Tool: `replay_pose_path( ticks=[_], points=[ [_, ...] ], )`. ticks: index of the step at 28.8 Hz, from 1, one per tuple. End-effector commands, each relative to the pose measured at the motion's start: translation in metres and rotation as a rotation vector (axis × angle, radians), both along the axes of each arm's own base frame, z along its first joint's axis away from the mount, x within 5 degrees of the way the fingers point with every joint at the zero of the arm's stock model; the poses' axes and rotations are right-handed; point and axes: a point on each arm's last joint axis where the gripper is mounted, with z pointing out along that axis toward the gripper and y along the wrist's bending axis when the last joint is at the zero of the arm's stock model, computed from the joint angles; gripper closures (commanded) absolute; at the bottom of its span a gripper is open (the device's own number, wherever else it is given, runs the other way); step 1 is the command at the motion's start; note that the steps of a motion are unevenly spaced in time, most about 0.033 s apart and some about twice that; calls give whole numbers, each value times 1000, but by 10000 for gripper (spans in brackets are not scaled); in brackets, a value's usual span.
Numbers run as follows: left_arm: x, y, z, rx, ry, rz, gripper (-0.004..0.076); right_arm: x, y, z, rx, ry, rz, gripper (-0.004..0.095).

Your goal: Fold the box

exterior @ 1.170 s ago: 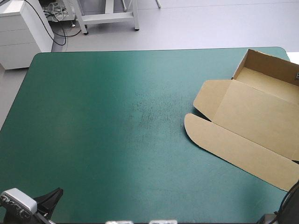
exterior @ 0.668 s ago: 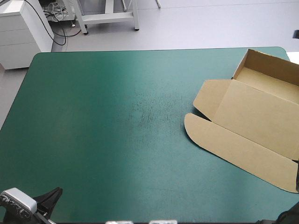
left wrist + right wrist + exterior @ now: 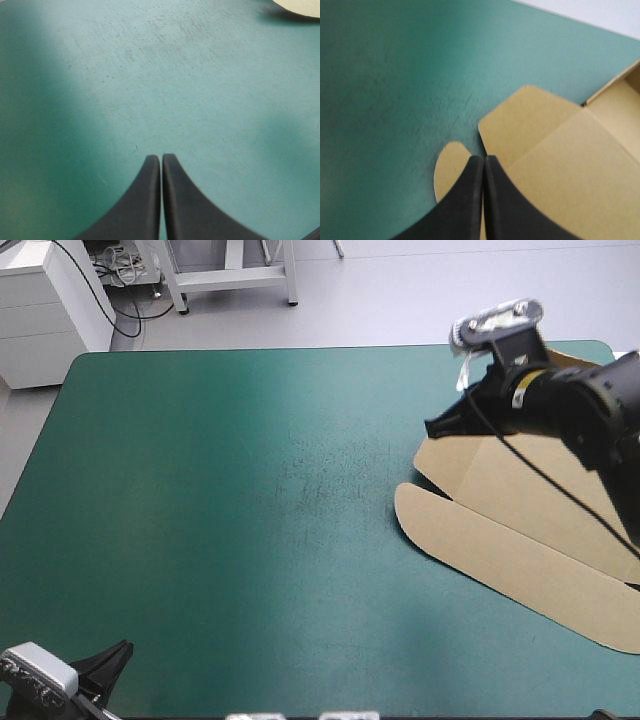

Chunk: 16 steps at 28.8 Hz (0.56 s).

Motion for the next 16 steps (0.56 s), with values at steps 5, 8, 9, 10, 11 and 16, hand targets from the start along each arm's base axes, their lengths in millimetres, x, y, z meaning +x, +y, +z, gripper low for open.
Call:
replay_pose_path(
  ticks=[5, 8, 9, 10, 11, 16],
  points=[
    [0, 0, 13, -73, -77, 5, 731, -56, -12, -50, 30, -69, -14, 927],
    [0, -1, 13, -80, -78, 4, 731, -78, -26, -70, 85, -87, -20, 927],
    [0, -1, 13, -83, -76, 5, 731, -83, -30, -77, 93, -91, -19, 926],
    [0, -1, 13, -83, -76, 6, 731, -91, -35, -84, 101, -98, -17, 927],
    [0, -1, 13, -87, -77, 4, 731, -96, -38, -93, 101, -100, -11, 928],
    [-1, -7, 21, -191, -119, -44, 731, -131, -61, -124, 141, -159, 11, 928]
  ],
)
